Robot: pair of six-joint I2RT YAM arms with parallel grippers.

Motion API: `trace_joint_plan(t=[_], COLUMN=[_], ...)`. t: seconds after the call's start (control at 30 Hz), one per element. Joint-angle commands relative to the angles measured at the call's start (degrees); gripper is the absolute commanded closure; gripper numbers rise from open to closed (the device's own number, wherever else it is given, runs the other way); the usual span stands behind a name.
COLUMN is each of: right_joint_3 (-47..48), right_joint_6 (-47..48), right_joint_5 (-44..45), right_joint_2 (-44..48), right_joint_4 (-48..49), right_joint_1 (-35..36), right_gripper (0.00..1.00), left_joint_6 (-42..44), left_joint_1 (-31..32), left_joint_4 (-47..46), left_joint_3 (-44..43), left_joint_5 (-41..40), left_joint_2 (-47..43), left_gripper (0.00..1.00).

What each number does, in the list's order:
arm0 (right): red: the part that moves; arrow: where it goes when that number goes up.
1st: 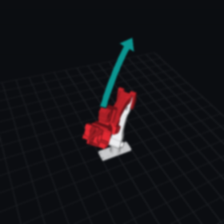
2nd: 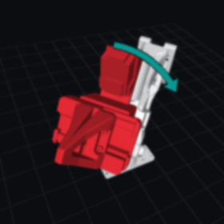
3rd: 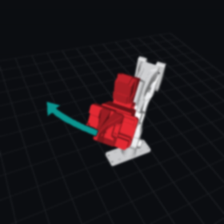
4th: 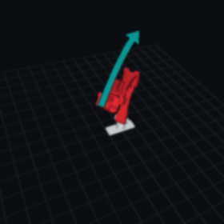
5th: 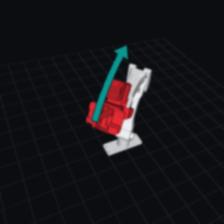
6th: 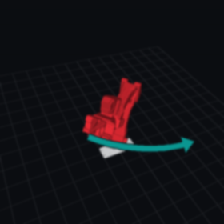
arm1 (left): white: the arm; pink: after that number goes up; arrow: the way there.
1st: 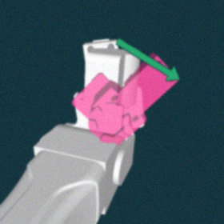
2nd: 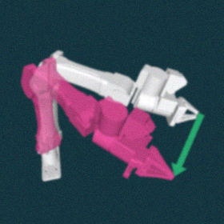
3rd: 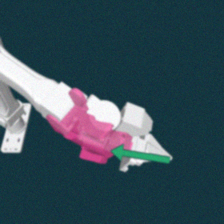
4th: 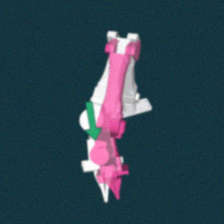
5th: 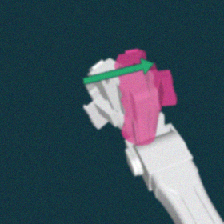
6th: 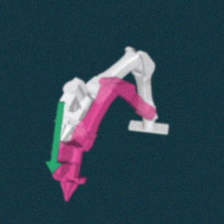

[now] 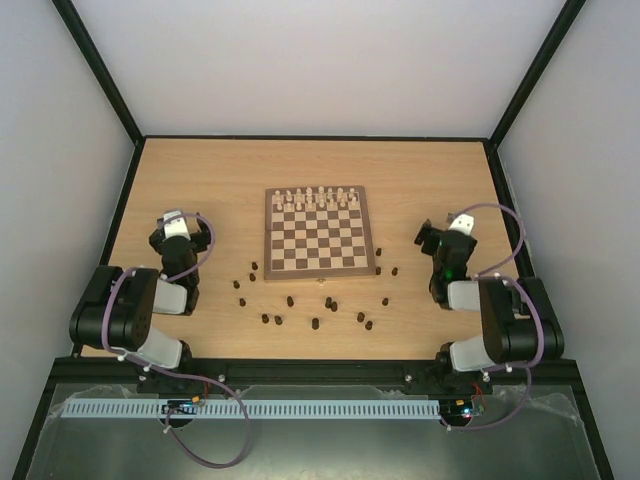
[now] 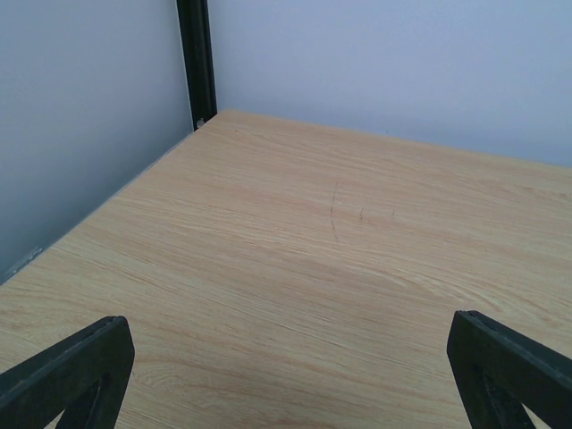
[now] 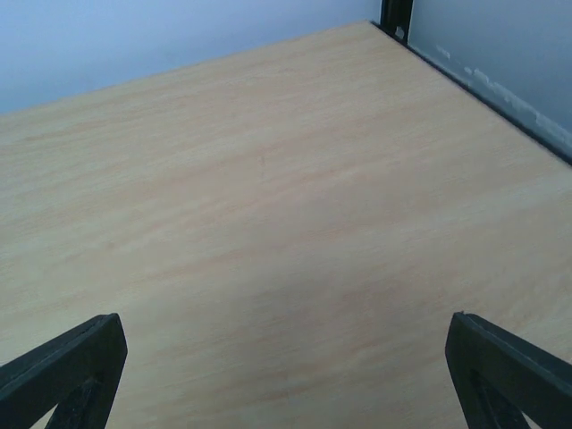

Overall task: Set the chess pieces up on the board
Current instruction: Pick up the chess piece at the center of the board.

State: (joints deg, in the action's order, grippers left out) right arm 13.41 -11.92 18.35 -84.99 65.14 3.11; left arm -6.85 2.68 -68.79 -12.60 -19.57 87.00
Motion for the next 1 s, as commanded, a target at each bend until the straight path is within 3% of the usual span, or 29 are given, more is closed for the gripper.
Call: trace_joint_plan(t=[0.0, 0.13, 0.33, 0.47, 0.6, 0.73, 0.83, 0.97], right_joint_3=[15.7, 24.1, 30.8, 36.4, 42.6, 42.2, 43.5, 43.7], right_joint_6=[-3.7, -6.6, -16.3, -20.1, -27.0, -27.1, -24.1, -18.8], right_joint_5=[3.7, -2.9, -15.9, -24.8, -23.1, -37.4, -35.0, -25.2], right_joint_2=[8.8, 13.6, 20.2, 18.7, 15.2, 13.9, 14.1, 16.1], right_joint_4=[-30.8, -43.3, -52.8, -59.5, -73.2, -74.1, -78.8, -87.8], right_joint_1=[0.4, 0.4, 0.5, 0.5, 0.3, 0.8, 5.3, 12.2], right_gripper=[0.01, 0.01, 0.01, 0.01, 0.01, 0.01, 0.02, 0.01], left_joint_6=[1.4, -1.5, -8.6, -16.6, -21.8, -22.7, -21.0, -21.0], left_joint_1=[0.7, 2.3, 2.6, 3.5, 4.5, 9.3, 16.3, 19.9], left_joint_4=[-0.4, 17.2, 29.7, 37.2, 49.7, 61.1, 65.1, 74.1], left_joint_3=[-0.9, -5.9, -12.0, -20.3, -31.3, -38.5, -38.8, -38.1], left_joint_5=[0.0, -6.8, 2.7, 6.7, 12.5, 18.0, 14.8, 18.3], left_joint_2=[-2.3, -13.0, -26.0, -27.5, -27.3, -29.5, -33.5, -38.0], left_gripper=[0.01, 0.01, 0.01, 0.01, 0.01, 0.01, 0.01, 0.01])
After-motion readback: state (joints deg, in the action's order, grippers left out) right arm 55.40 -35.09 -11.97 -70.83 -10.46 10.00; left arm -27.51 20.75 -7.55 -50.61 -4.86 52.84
